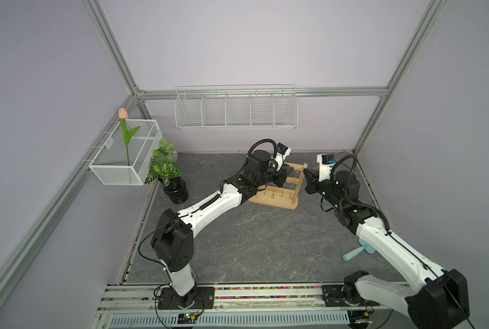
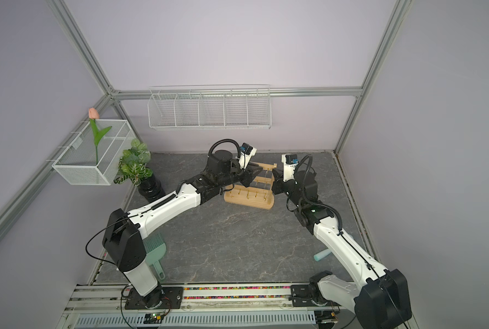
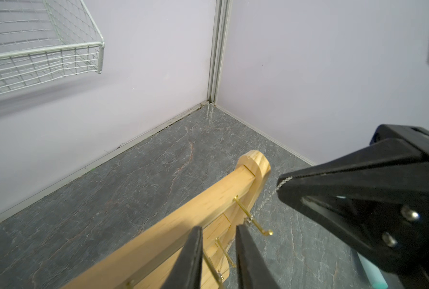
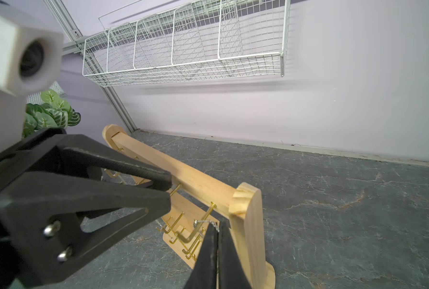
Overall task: Hang the necklace on the jewelry display stand
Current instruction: Hang the necklace on the stand.
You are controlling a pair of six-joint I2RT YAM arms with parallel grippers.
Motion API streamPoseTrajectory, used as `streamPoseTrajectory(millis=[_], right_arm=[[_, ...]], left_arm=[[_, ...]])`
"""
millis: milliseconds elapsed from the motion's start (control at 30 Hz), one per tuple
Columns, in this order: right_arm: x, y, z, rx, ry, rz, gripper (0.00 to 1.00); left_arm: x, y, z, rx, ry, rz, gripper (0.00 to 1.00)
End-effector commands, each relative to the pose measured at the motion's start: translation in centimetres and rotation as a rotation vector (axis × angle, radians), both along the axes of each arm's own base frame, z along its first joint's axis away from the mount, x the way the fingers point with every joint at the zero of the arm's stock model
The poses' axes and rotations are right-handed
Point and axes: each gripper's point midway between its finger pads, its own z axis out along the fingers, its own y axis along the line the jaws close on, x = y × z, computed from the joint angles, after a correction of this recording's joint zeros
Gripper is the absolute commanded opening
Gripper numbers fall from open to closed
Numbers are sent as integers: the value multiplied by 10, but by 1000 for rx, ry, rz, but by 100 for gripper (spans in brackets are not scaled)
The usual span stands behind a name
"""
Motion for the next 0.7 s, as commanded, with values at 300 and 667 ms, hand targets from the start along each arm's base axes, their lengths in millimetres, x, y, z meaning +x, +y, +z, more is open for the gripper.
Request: streamPoseTrajectory(millis=[300,667], right_arm=[[-5,-1,0,4,0,13,7],[-5,-1,-3,9,-1,14,7]], left_arm=[[-55,38,16,-50,-5,139,29],[-49,10,-77,-98,102,203,32]])
